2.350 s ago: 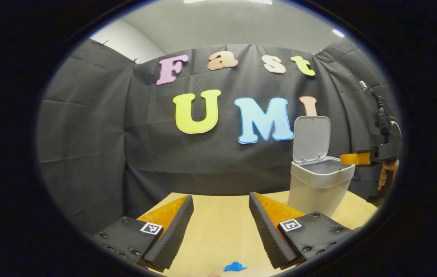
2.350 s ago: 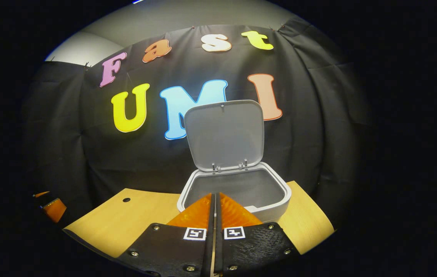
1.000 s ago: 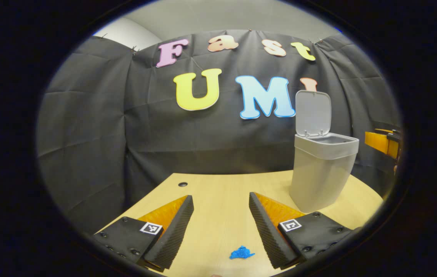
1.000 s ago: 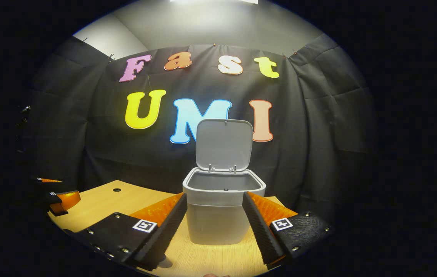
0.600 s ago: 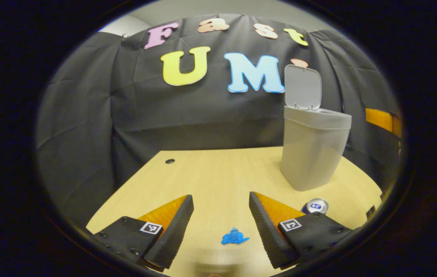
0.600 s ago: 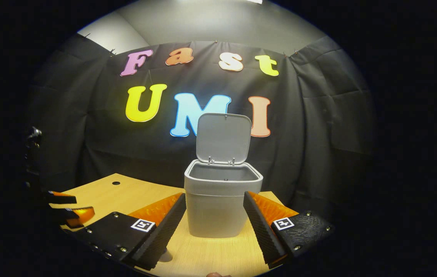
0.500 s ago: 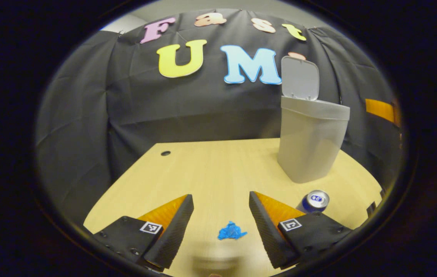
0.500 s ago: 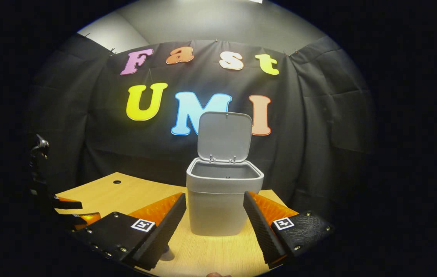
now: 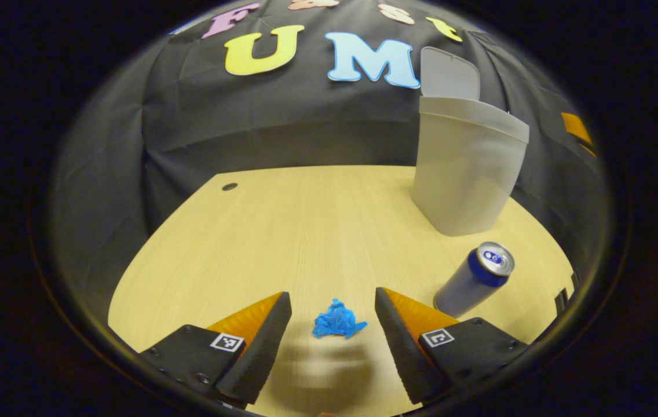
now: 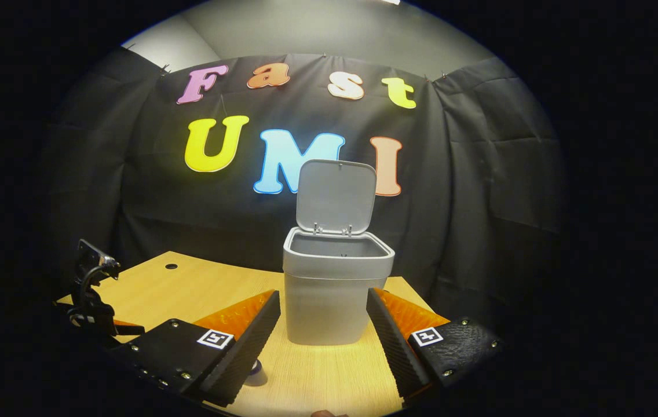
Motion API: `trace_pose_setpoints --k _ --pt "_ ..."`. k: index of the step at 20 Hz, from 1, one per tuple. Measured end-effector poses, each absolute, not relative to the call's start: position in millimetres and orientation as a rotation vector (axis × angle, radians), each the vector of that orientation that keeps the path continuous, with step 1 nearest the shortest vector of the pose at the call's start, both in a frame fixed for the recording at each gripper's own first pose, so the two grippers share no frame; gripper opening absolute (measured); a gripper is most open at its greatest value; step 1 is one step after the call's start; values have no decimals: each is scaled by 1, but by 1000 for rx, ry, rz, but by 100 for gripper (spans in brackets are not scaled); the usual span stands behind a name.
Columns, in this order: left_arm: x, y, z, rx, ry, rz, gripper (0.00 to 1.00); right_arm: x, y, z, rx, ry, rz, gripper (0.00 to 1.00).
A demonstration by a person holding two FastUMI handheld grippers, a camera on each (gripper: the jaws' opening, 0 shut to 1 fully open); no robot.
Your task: Press the lid of the desktop garbage bin to open it, pick up the crumpled paper on the desktop and throw it into the bin, then pick up the pop can on the desktop and drop it into the bin, and finally close the garbage bin lid.
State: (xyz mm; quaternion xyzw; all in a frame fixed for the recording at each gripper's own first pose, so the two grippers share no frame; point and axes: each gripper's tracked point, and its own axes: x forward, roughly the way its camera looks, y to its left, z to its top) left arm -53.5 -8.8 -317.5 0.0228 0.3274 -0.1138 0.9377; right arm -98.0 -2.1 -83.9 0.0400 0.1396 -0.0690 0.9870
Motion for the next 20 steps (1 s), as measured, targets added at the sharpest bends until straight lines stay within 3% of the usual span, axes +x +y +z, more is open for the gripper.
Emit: trace_pose_setpoints --k 3,4,7,14,15,18,20 --pt "-51 -6 -336 62 725 -248 99 -105 2 -85 71 300 -172 96" --pt "-49 -4 -343 66 739 -255 95 -108 4 -86 68 308 -184 96" --pt "-45 -7 -358 74 781 -296 99 -119 5 -89 55 338 -234 96" --pt "-43 -10 -387 85 839 -349 97 -140 1 -87 57 349 -283 96" --pt "-45 -9 -389 79 852 -335 86 -142 -3 -84 54 339 -286 96" --pt "-38 -9 -388 85 832 -301 76 -147 -13 -84 52 326 -279 96" --pt "-37 -9 -391 100 824 -274 56 -146 -20 -86 49 322 -261 96"
